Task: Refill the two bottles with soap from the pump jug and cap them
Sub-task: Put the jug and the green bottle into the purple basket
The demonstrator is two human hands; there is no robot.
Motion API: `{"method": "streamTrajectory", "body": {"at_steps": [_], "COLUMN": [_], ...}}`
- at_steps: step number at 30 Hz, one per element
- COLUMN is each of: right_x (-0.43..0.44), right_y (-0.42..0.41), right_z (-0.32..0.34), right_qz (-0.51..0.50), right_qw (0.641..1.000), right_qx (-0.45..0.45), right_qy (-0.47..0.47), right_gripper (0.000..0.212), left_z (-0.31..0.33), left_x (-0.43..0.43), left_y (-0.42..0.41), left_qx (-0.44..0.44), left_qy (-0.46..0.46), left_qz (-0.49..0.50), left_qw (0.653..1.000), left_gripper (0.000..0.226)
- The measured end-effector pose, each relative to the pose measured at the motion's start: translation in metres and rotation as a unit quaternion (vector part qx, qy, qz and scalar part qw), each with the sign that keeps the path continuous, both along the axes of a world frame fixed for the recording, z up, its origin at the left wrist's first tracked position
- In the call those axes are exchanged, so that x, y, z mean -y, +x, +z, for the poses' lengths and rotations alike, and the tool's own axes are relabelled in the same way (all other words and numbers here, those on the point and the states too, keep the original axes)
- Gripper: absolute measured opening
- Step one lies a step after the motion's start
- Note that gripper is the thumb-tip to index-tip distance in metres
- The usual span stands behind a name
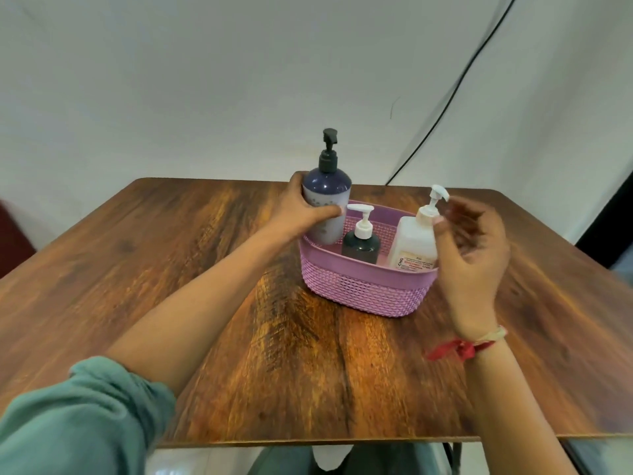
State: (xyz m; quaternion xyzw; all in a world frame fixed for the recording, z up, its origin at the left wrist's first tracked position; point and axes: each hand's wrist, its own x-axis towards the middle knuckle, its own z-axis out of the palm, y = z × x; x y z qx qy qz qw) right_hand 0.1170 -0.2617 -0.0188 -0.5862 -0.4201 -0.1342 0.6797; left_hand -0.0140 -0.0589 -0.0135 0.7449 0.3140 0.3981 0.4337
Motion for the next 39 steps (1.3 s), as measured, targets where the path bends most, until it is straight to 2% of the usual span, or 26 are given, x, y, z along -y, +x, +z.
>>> {"method": "streamTrajectory", "body": {"at_steps": [4,7,10,12,14,18,20,22,26,30,33,39], "right_x": [0.002,-0.002,-0.009,-0.014,-0.020,-0.031,-0.035,-0.037,-0.036,-0.031,-0.031,-0.032], "right_y": [0.012,0.025,0.045,0.055,0.061,0.069,0.072,0.073,0.077,0.079,0.072,0.063], "right_z": [-0.011,-0.017,-0.018,-0.014,-0.008,0.002,0.002,0.005,0.011,0.016,0.012,-0.001], "right_qz": [-0.095,-0.105,-0.086,-0.064,-0.024,0.065,0.066,0.057,0.059,0.084,0.092,0.092], "right_qw": [0.994,0.988,0.969,0.950,0.937,0.902,0.889,0.885,0.873,0.872,0.874,0.889], "right_qx": [-0.045,-0.074,-0.043,-0.029,-0.034,-0.049,-0.026,-0.002,0.042,0.030,0.026,0.022], "right_qy": [0.006,-0.081,-0.227,-0.303,-0.347,-0.425,-0.451,-0.462,-0.483,-0.482,-0.476,-0.448], "right_gripper": [0.027,0.036,0.050,0.060,0.070,0.101,0.101,0.094,0.106,0.092,0.100,0.104], "left_z": [-0.008,-0.014,-0.015,-0.012,-0.008,-0.004,-0.003,-0.003,-0.002,-0.003,-0.003,0.002], "left_x": [-0.010,-0.018,-0.023,-0.028,-0.029,-0.034,-0.037,-0.039,-0.041,-0.037,-0.034,-0.028], "left_y": [-0.001,-0.004,-0.003,0.000,0.002,0.005,0.007,0.009,0.012,0.008,0.007,0.009], "left_qx": [-0.059,-0.130,-0.198,-0.276,-0.346,-0.413,-0.436,-0.450,-0.421,-0.373,-0.356,-0.379], "left_qy": [-0.023,-0.010,0.011,0.068,0.082,0.028,0.031,0.036,0.004,-0.043,-0.046,-0.046], "left_qz": [-0.036,-0.064,-0.085,-0.079,-0.070,-0.114,-0.118,-0.112,-0.152,-0.174,-0.157,-0.139], "left_qw": [0.997,0.989,0.976,0.955,0.932,0.903,0.892,0.885,0.894,0.910,0.920,0.913], "left_gripper": [0.075,0.073,0.075,0.081,0.086,0.088,0.089,0.090,0.089,0.083,0.073,0.073]}}
